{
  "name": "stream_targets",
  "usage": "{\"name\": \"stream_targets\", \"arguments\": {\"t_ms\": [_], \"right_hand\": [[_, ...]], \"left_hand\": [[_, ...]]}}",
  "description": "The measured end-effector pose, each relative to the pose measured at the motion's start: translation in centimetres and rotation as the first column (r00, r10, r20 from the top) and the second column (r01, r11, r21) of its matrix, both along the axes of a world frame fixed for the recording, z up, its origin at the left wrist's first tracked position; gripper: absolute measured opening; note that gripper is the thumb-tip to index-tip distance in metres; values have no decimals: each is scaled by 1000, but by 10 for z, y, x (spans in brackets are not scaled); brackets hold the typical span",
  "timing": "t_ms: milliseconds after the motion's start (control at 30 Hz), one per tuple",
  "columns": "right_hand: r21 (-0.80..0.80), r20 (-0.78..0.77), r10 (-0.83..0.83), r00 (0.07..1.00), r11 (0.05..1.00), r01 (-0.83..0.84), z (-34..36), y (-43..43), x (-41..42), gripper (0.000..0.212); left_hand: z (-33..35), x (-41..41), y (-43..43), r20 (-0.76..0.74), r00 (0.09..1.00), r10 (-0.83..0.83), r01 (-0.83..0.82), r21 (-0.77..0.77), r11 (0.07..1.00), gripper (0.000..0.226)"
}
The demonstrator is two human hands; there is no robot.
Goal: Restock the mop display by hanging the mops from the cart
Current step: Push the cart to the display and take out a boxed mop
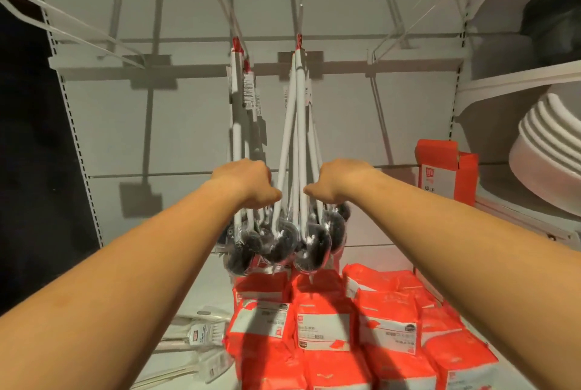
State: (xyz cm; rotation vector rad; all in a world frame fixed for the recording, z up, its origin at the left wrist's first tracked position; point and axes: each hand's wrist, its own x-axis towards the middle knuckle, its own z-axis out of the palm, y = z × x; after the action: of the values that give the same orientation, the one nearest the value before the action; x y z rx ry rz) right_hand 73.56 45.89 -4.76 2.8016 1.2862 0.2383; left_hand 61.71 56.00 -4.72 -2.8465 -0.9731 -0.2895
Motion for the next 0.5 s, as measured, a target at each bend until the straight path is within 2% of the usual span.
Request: {"name": "stream_targets", "arguments": {"t_ms": [300, 500], "right_hand": [[-1, -23, -12, 1000, 1000, 12, -8, 3, 26, 53], [1, -26, -45, 999, 999, 45, -8, 9, 29, 48]], "left_hand": [[-4, 31, -3, -4, 1000, -16, 16, 4, 1000, 30], [-11, 39, 6, -59, 997, -52, 53, 15, 998, 32]]}}
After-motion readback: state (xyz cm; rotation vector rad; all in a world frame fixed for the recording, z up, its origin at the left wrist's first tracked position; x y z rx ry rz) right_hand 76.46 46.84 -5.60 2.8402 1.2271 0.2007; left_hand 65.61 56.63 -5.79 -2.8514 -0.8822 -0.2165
